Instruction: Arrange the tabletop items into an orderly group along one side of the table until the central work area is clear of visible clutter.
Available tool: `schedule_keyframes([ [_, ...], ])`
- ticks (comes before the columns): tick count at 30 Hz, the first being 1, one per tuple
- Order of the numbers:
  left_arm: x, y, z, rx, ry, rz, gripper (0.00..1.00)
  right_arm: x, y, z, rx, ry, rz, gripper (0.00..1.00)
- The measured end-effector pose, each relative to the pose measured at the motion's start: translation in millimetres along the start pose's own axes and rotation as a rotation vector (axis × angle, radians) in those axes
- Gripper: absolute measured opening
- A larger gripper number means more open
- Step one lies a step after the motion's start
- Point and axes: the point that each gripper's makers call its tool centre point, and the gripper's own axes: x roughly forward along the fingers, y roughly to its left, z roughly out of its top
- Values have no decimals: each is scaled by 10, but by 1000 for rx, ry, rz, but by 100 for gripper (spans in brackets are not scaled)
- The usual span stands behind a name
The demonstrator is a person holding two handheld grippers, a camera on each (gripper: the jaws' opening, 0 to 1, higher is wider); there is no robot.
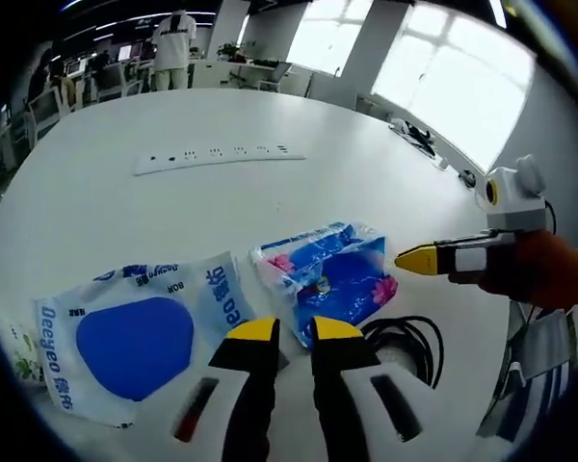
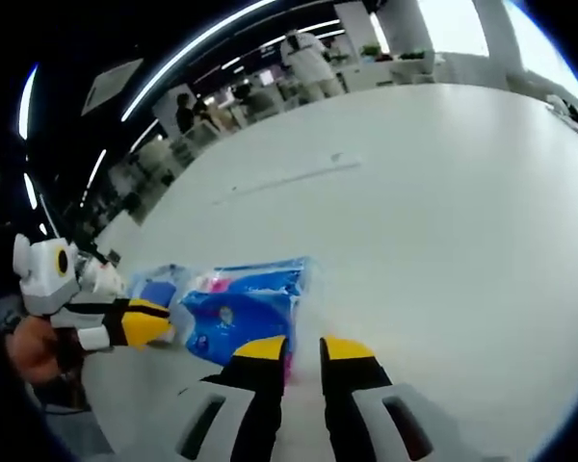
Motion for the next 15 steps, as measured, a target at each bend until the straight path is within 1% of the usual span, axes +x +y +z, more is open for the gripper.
schedule_keyframes([
  [6, -57, 0, -34, -13, -8, 10, 9, -79, 24, -60, 2, 2, 5, 12],
  [15, -145, -96, -111, -13, -13, 0, 9, -209, 30, -259, 7, 21, 7, 12],
])
